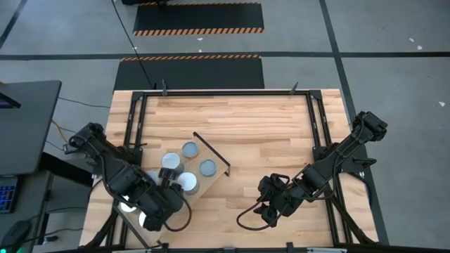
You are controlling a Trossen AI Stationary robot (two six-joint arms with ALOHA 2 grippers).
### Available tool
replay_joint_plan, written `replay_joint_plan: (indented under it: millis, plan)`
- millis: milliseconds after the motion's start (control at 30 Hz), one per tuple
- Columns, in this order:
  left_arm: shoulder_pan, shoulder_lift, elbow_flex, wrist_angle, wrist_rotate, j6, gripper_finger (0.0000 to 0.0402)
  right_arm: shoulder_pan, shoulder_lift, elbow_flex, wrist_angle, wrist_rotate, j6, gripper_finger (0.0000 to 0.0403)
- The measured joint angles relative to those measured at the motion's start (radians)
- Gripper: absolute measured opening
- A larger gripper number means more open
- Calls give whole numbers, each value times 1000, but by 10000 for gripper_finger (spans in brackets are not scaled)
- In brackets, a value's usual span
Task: Pick and place cans onto a shelf
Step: Adjust the canned peaches on the shelf
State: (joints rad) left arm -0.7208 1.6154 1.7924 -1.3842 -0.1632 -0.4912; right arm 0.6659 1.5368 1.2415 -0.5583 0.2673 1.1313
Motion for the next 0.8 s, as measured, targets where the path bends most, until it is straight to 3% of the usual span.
replay_joint_plan:
  millis: [800]
  plan:
    - [-8, 2, 1, -149, -16, -76, 2, 0, 0, 0, 12, -15, 3, 236]
